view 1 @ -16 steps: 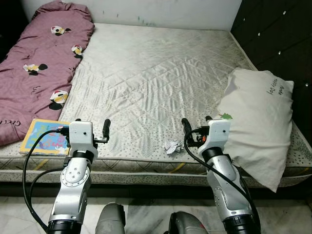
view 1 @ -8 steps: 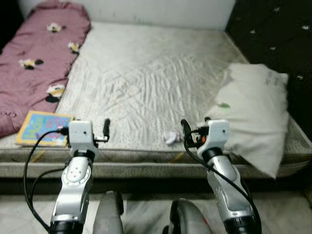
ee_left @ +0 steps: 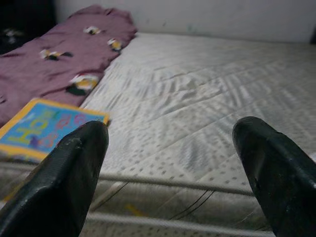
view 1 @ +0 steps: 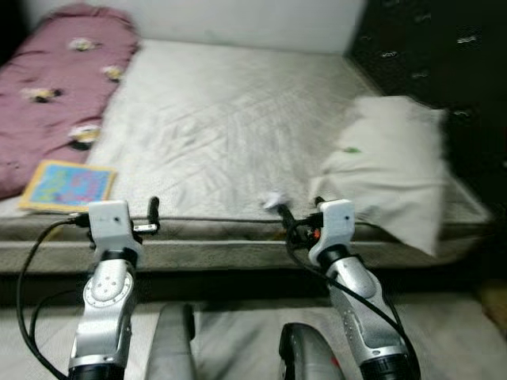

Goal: Clean up the room

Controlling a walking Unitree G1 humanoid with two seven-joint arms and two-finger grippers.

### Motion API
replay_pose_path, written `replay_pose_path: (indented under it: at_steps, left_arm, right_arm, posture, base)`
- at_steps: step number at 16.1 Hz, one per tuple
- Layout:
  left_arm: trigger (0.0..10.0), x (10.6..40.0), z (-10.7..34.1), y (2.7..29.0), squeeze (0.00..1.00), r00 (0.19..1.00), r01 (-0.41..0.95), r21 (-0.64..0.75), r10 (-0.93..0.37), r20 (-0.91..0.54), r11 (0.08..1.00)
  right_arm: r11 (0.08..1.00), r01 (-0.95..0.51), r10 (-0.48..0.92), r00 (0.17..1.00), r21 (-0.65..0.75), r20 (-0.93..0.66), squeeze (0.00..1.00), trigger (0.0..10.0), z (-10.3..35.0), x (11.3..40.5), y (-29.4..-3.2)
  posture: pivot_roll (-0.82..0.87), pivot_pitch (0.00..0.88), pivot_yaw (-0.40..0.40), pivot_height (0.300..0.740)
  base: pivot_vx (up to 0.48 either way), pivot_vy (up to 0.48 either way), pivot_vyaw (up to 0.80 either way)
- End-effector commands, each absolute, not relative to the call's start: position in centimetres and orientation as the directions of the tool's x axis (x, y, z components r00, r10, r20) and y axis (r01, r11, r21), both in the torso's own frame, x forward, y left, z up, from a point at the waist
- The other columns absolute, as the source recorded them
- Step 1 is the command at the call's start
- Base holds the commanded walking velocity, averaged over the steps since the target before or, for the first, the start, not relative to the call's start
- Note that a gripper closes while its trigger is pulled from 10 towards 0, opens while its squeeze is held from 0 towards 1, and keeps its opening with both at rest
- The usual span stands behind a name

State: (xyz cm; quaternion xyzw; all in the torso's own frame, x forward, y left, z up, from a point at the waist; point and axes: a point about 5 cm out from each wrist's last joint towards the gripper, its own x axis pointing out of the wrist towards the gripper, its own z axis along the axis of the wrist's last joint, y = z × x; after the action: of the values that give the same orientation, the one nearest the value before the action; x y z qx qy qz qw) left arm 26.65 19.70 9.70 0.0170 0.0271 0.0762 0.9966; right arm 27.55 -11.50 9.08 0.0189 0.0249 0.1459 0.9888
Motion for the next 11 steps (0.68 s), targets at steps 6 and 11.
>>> replay_pose_path:
  at_steps: [6,11]
  left_arm:
    - [10.0,26.6,10.1,19.3,0.0,0.988,-0.149,0.018,0.15,-0.049,0.989]
    - [10.0,26.5,10.0,19.4,0.0,0.986,-0.154,0.025,0.155,-0.057,0.988]
  right_arm:
    - [0.906,-0.423,0.423,0.906,-0.027,-0.003,0.0,10.0,10.2,27.3,-10.2]
    - [0.926,-0.371,0.371,0.929,-0.073,-0.014,0.0,10.0,10.4,27.9,-11.0]
  posture:
    - [0.0,0.0,-0.095,0.611]
    - [0.0,0.0,-0.1,0.611]
  base:
    - [0.296,0.0,0.0]
    - [0.312,0.0,0.0]
